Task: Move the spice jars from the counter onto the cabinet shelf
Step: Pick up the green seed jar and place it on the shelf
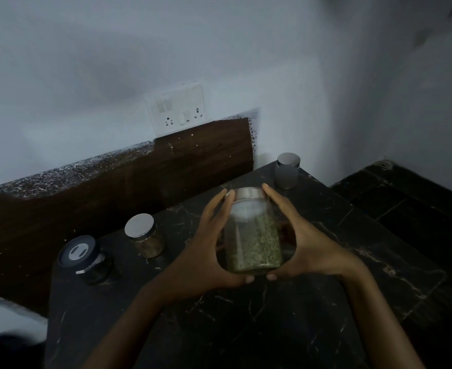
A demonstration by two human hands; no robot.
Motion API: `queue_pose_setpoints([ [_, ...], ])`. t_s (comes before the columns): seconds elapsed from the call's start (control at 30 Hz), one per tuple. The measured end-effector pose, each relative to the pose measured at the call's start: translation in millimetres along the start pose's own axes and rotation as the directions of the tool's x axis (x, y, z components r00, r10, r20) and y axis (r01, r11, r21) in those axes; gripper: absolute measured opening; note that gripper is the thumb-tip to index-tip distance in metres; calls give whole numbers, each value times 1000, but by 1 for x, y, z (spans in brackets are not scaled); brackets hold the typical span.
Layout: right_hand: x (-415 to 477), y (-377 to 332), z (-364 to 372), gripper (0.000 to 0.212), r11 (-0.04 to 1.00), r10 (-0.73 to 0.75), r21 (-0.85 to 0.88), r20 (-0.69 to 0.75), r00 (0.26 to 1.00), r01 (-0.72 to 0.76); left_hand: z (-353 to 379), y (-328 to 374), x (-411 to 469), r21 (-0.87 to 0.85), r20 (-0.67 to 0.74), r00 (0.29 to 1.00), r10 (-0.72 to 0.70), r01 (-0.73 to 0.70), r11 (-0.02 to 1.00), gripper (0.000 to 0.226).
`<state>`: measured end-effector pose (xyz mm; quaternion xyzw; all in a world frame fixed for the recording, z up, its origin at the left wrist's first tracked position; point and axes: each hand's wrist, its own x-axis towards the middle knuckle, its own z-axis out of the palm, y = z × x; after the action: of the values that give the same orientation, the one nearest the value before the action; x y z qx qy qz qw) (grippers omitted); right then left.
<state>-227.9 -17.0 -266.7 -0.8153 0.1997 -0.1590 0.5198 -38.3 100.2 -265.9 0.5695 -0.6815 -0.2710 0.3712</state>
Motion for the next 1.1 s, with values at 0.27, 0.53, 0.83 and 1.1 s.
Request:
queue_pose_setpoints([
  [0.27,5,-5,12,132,996,-65,-60,-33,997,63,4,0,3,214,-17,1000,-21,24,977,128],
  [0.53,-1,-3,2,136,993,-33,116,62,998,26,5,3,-1,68,-73,997,22,-17,998,121],
  [0.83,4,-4,12,132,995,-51,-86,-27,998,48,-3,9,2,238,100,994,-50,25,971,130],
  [1.1,-1,-2,0,134,996,-7,90,8,1000,6,-9,7,-2,11,-16,999,-32,32,999,122],
])
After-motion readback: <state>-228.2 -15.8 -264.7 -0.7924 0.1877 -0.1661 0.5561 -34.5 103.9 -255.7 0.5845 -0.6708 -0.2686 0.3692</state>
